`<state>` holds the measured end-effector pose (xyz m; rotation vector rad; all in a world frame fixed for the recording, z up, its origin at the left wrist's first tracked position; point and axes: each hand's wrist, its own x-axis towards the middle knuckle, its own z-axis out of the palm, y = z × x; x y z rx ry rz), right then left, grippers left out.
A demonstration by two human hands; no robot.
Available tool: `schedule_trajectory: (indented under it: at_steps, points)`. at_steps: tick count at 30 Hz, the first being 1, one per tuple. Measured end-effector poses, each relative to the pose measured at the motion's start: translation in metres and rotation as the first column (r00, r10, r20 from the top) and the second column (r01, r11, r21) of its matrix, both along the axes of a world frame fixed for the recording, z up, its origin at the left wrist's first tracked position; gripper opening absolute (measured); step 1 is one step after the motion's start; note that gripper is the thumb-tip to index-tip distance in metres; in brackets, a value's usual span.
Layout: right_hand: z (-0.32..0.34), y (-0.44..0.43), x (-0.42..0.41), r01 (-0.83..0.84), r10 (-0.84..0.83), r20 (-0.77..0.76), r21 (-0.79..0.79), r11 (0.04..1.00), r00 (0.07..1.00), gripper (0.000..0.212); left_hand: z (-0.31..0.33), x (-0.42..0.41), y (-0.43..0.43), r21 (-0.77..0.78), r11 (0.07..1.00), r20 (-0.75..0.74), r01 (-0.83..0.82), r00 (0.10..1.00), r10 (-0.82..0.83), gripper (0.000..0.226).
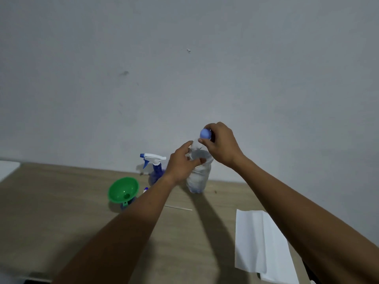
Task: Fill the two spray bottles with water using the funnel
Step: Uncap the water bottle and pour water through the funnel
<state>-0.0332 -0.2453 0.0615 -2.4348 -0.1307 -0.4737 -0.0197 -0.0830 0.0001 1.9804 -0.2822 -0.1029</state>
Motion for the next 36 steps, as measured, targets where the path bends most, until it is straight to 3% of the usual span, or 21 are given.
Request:
schedule_trajectory:
  at_steps: [6, 14, 23, 28, 36]
  points:
    - [0.025, 0.003, -0.052, -0.029, 0.010, 0.138, 0.137, 0.990, 0.990, 0.022, 0.022, -0.034, 0.005, -0.111, 0.992, 0.108, 0.065, 0.993, -0.053, 0.079]
    - [0.023, 0.025, -0.084, -0.107, 0.094, 0.072, 0.199, 0.974, 0.993, 0.021, 0.034, -0.074, 0.045, -0.024, 0.973, 0.062, 0.230, 0.972, -0.228, 0.084]
    - [0.001, 0.056, -0.084, -0.189, 0.192, 0.009, 0.232, 0.954, 0.981, 0.026, 0.021, -0.081, 0.090, 0.026, 0.982, 0.021, 0.186, 0.982, -0.187, 0.077]
    - [0.004, 0.061, -0.072, -0.240, 0.252, -0.045, 0.184, 0.953, 0.967, 0.030, 0.017, -0.075, 0.101, 0.059, 0.988, 0.000, 0.145, 0.989, -0.145, 0.090]
    - [0.021, 0.060, -0.057, -0.308, 0.319, -0.140, 0.095, 0.946, 0.937, 0.029, 0.033, -0.071, 0.099, 0.006, 0.978, -0.016, 0.206, 0.978, -0.206, 0.053]
